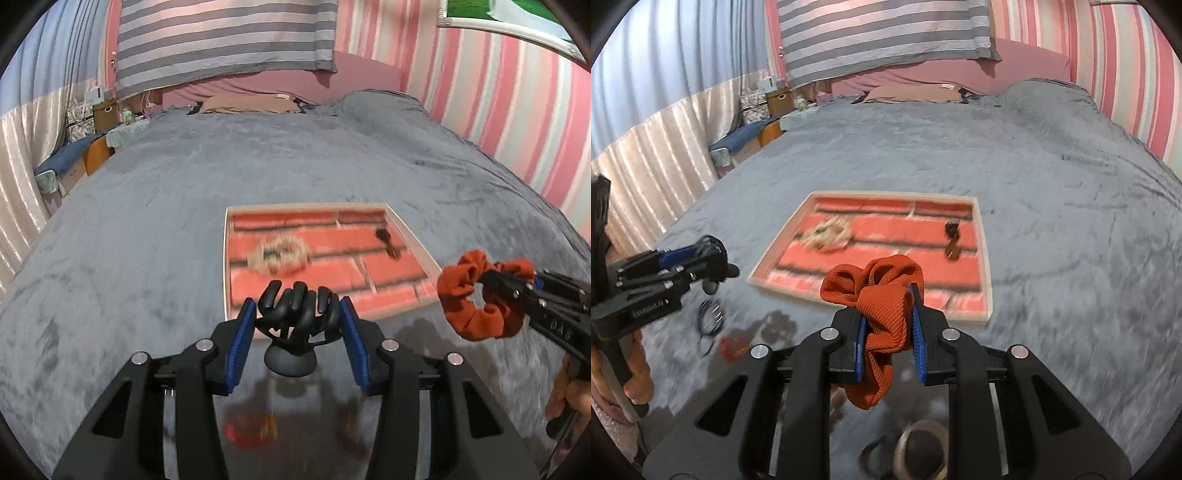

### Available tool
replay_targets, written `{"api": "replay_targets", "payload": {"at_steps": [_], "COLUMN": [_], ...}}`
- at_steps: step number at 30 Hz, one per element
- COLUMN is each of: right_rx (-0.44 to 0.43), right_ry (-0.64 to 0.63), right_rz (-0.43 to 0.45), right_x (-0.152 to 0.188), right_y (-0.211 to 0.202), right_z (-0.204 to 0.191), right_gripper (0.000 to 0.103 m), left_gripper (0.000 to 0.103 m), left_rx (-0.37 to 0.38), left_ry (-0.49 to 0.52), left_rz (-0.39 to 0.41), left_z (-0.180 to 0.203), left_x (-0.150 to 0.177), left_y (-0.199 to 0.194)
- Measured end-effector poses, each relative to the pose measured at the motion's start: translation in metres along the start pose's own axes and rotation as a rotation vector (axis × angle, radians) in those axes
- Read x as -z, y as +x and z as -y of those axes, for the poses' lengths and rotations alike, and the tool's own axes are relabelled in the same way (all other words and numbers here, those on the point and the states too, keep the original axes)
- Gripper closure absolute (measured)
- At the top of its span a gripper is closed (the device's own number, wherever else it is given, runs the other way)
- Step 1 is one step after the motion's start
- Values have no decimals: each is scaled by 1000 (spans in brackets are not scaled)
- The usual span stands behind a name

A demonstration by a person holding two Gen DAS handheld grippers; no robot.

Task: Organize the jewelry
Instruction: 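Carry scrunchie and claw clip into the tray and open both tools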

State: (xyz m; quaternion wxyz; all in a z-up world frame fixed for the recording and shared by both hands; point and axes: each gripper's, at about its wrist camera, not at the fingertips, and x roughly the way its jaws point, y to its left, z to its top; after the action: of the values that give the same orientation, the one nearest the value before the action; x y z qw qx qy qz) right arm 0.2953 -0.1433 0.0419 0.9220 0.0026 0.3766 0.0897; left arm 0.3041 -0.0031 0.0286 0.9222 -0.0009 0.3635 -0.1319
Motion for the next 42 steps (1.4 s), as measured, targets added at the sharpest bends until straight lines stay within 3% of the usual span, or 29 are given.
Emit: {"api": "replay_targets", "payload": {"at_steps": [4, 10, 16, 24, 30, 33, 35, 42], "right_rx": [41, 70, 82, 94, 111, 98, 104, 68], "right_ry": [-7, -15, 18, 17, -7, 1, -6, 9], "right_rz": [3, -34, -95, -143, -185, -194, -178, -104], "right_x": [-36, -72, -84, -91, -83, -80, -82, -93], "right_y": [34, 102, 172, 223, 239, 235, 227, 165], "right_z": [23, 48, 75, 87, 83, 84, 85, 82], "right_gripper": [82, 82, 82, 82, 70, 48, 34, 17], "left_gripper": [57, 57, 57, 57, 55, 45, 38, 26], "left_rx": [-17, -102, -129, -159, -166, -148, -140, -101], "left_ry": [-31, -52, -73, -76, -63, -65, -62, -45], "left_rz": [-21, -81, -179, -253, -289, -265, -234, -136], "left_z": [-7, -25, -46, -62, -62, -61, -57, -40], "left_x": [-48, -85, -96, -94, -90, -90, -93, -104], "left_y": [45, 119, 196, 246, 255, 245, 231, 158]}}
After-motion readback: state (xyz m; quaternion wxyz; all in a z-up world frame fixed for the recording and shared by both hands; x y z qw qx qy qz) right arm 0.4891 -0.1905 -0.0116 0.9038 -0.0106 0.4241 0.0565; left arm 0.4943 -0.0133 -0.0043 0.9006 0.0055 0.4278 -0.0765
